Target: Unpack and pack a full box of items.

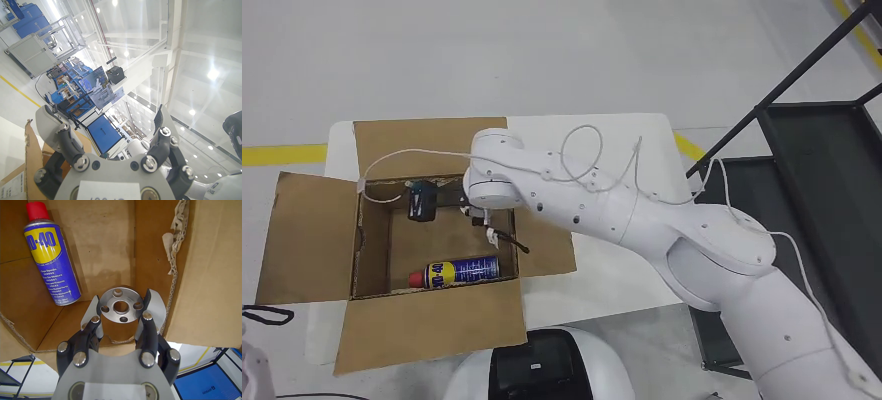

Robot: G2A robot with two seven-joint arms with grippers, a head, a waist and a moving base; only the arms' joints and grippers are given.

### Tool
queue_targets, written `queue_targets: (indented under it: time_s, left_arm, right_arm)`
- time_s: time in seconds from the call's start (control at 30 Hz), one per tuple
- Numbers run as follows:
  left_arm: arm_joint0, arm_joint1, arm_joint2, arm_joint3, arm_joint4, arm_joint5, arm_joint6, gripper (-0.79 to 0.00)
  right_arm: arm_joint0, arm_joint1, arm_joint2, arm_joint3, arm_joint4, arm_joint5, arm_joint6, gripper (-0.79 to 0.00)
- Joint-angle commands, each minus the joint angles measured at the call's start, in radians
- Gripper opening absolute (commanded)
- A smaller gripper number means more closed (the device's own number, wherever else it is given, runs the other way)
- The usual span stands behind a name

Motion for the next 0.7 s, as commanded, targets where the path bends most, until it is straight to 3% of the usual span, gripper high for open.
queue_targets:
  time_s: [0.0, 0.5, 0.67]
  left_arm:
    - [0.0, 0.0, 0.0, 0.0, 0.0, 0.0, 0.0, 0.0]
    - [0.0, 0.0, 0.0, 0.0, 0.0, 0.0, 0.0, 0.0]
    - [0.0, 0.0, 0.0, 0.0, 0.0, 0.0, 0.0, 0.0]
  right_arm:
    - [0.0, 0.001, 0.0, -0.002, 0.0, 0.0, 0.0, -0.785]
    - [-0.003, 0.002, 0.001, -0.003, -0.003, 0.002, -0.007, -0.785]
    - [-0.025, -0.005, -0.001, 0.007, -0.035, -0.08, -0.068, -0.785]
